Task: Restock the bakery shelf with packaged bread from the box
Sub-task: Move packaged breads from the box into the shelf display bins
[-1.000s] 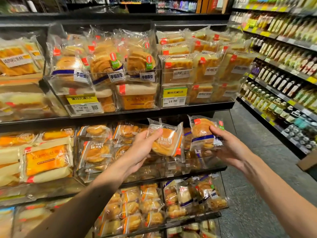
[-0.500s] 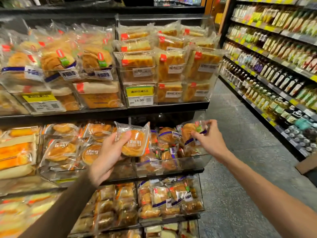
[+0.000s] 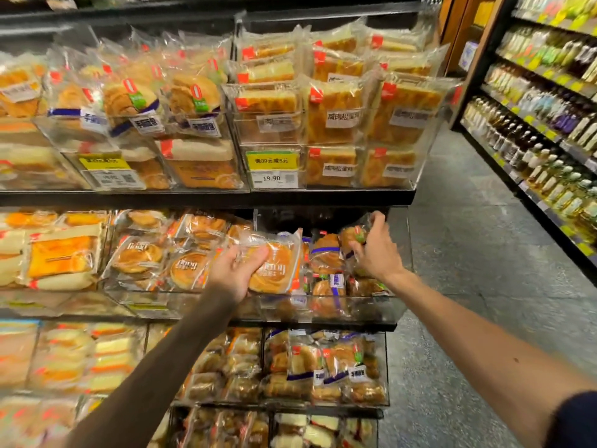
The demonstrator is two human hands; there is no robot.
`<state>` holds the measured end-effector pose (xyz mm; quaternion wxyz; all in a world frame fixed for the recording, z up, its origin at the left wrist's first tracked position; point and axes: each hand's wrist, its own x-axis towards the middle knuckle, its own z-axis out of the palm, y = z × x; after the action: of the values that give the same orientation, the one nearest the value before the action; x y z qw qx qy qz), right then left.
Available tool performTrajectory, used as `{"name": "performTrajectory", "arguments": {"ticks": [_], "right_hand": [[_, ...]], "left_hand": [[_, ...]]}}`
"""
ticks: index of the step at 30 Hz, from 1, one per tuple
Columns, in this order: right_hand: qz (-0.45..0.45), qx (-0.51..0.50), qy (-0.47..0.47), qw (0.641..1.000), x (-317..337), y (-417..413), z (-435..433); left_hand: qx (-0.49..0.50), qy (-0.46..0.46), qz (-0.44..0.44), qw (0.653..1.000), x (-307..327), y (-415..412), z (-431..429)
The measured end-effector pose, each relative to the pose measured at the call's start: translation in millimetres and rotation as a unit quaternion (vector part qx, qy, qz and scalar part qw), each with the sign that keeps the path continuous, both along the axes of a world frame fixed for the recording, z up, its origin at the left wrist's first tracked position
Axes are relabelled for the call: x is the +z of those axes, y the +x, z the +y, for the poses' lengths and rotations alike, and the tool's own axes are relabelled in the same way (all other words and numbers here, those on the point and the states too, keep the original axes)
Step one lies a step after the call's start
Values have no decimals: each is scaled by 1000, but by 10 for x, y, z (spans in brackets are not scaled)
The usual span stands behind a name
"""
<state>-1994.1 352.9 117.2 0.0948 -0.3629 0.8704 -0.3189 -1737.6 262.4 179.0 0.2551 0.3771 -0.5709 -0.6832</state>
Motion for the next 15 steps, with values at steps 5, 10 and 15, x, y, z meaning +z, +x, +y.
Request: {"name": "performTrajectory", "arguments": {"ticks": [5, 10, 15], "right_hand": [[102, -13, 77, 992, -220, -171, -69], [349, 40, 260, 900, -305, -154, -93], [499, 126, 389, 764, -193, -249, -100]], "left_hand": [[-16, -58, -14, 998, -205, -36, -112], [-51, -76, -10, 996, -128, -132, -95], [-58, -93, -27, 994, -38, -170, -29]]}}
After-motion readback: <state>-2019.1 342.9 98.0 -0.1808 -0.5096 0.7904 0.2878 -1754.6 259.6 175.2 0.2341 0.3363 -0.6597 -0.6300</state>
